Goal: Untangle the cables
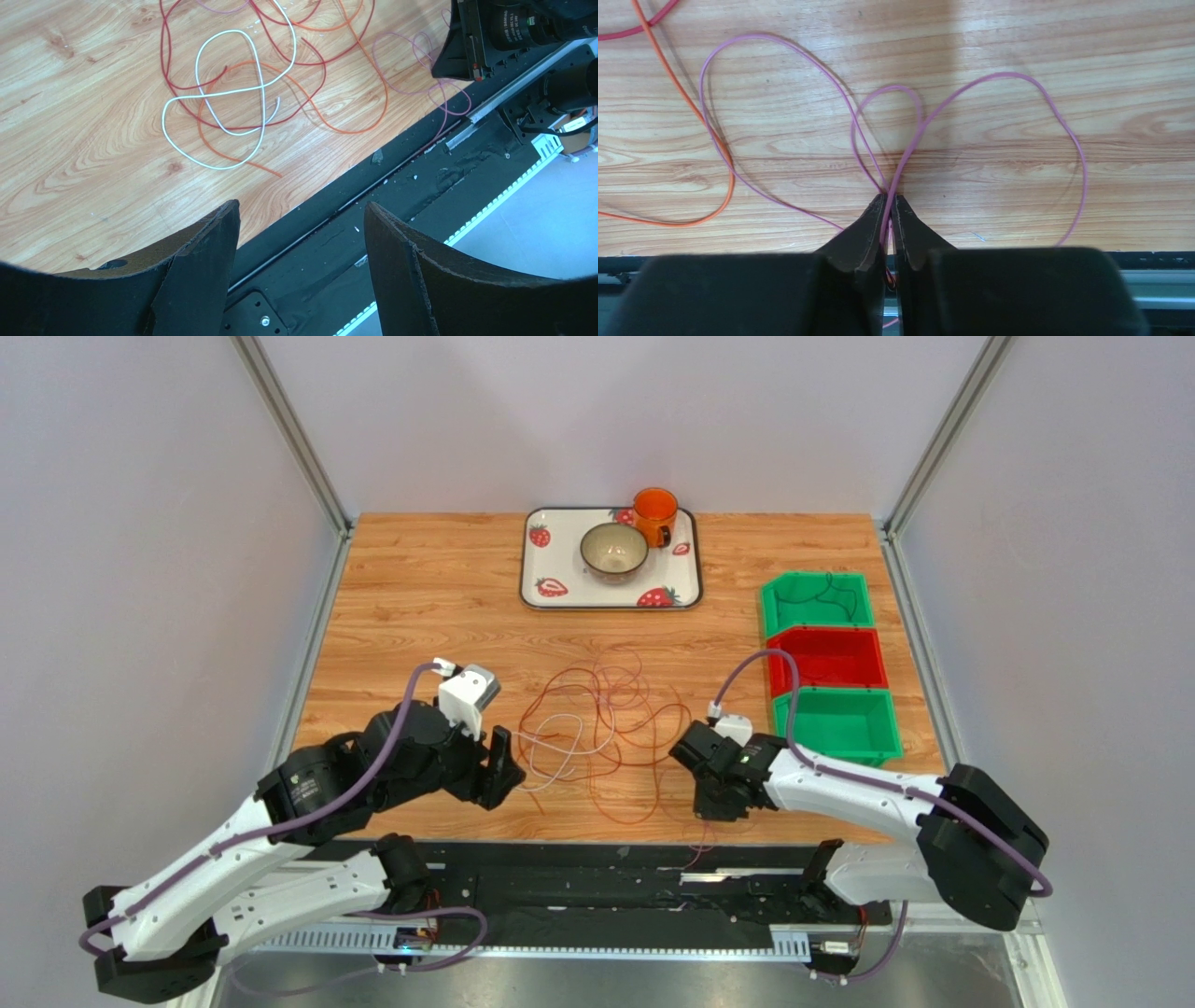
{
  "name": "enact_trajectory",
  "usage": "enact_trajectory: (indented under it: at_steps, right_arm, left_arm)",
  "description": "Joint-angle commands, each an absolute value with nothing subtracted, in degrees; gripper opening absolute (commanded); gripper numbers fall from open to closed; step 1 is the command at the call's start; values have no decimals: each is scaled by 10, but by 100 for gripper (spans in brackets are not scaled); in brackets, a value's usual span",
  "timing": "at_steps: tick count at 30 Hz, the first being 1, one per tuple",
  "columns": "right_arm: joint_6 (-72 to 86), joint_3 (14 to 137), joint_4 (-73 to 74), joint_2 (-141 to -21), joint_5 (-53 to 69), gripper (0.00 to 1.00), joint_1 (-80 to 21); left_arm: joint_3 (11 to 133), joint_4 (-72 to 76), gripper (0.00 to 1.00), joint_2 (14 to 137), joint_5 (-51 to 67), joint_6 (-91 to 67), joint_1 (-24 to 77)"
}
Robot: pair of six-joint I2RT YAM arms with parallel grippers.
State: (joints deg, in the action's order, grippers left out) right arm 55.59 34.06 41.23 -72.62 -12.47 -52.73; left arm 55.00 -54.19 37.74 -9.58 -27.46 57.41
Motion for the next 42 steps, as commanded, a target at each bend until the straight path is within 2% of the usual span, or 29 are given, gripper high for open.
enact_trajectory:
  at_steps: [1,4,9,16,23,33,42]
  right_arm:
    - [569,295,366,-777,-105,8,-528]
    - [567,297,362,-785,-106,0,-528]
    - [555,315,373,-781,-117,0,-528]
    - [525,420,501,-718,-171,0,-528]
    - [498,497,561,-689,-206,0,-512]
    - [411,598,589,-665,-227,0,-388]
    - [342,760,623,-674,-248,0,-321]
  left_arm:
    - [547,-533,73,364,-105,-269,576]
    - [545,-533,73,357,-108,-271,576]
    - [543,-530,73,357,-112,-270,576]
    - [541,-528,73,358,-114,-268,576]
    - [541,-526,73,352,-116,-267,575]
    - [538,-520,73,339,-110,-263,576]
    - [536,-517,73,337,-111,-261,576]
